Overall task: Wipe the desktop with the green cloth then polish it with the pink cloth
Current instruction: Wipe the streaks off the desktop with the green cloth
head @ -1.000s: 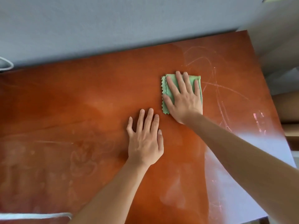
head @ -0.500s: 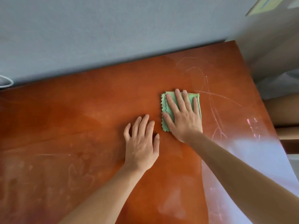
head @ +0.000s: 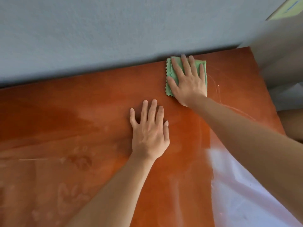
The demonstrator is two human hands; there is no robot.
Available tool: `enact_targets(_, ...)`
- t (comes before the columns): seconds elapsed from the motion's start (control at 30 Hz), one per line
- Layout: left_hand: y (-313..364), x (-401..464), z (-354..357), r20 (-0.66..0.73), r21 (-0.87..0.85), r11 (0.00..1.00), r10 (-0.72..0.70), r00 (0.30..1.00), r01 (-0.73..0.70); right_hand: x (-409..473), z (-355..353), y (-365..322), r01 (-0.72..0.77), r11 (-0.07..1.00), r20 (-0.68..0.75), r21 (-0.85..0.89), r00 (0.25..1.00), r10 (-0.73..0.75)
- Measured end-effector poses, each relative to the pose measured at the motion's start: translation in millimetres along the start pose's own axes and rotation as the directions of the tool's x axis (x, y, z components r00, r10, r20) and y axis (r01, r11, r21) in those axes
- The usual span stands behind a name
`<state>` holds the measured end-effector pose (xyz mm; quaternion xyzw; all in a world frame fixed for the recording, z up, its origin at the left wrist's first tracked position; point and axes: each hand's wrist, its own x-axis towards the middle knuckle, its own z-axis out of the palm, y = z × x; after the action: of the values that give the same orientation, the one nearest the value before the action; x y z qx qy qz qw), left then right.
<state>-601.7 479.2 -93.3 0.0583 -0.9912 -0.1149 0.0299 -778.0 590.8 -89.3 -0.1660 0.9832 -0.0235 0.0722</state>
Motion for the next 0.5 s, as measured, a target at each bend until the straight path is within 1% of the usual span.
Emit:
enact_targets(0.13,0.8,-1.0,-2.3,0.005,0.001,1.000,0.009,1.000,-0.009,5.1,-1.3,-2.7,0.010,1.000,0.006,0.019,1.000,-0.010)
enact_targets(0.3,1.5,-0.1,-3.8,0.024,0.016,1.000,0.005,1.000,-0.006,-57.8,4.7,-11.4,0.078,0.997,0.007,-0.012,0.997,-0.078)
enact_targets(0.37,1.5,0.3,-3.8,0.026,0.022,1.000,0.006,1.000,-0.007,-73.6,8.3,-17.7,0.074,0.997,0.028,-0.012,0.997,-0.074)
enact_targets(0.43,1.8,0.1,-4.0,0.017,0.012,1.000,0.001,1.000,-0.001,-71.6,8.8,-22.2,0.060,0.998,0.042,-0.005,0.997,-0.060)
enact_targets(0.5,2.3,0.0,-3.6,-0.001,-0.002,1.000,-0.010,1.000,0.010,-58.9,7.1,-28.3,0.085,0.996,0.033,-0.008,0.996,-0.085)
